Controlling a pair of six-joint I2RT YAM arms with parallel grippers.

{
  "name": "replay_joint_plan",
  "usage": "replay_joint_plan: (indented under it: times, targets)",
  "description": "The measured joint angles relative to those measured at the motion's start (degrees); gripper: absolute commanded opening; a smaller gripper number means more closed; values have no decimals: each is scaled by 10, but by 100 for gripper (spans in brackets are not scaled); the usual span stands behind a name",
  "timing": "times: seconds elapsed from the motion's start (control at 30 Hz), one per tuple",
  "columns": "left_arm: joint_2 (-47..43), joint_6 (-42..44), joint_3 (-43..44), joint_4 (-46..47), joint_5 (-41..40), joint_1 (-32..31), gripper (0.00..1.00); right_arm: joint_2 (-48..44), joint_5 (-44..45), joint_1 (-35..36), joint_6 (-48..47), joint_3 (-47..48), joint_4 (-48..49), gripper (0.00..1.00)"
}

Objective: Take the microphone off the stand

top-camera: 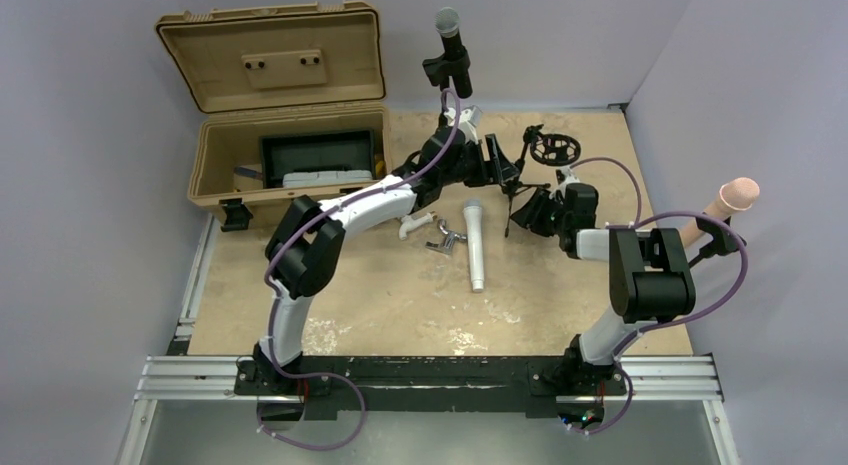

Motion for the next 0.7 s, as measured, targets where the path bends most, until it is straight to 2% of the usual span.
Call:
replay_joint_plan:
  times: [0.07, 0.2, 0.47, 0.6, 0.7]
  targets:
    - [9, -5, 0, 3, -3, 0, 65, -1, -5, 0, 0, 0, 4, 48]
    - [26, -15, 2, 14, -5, 0, 57, 0, -11, 2, 1, 0, 15, 47]
    - [51, -37, 19, 37, 13, 5, 56, -2, -39, 9, 4, -4, 44, 52]
    - [54, -53, 20, 59, 22, 11, 54, -13, -49, 12, 7, -8, 76, 46]
    - [66, -67, 24, 73, 23, 16, 53, 13, -53, 17, 10, 0, 88, 41]
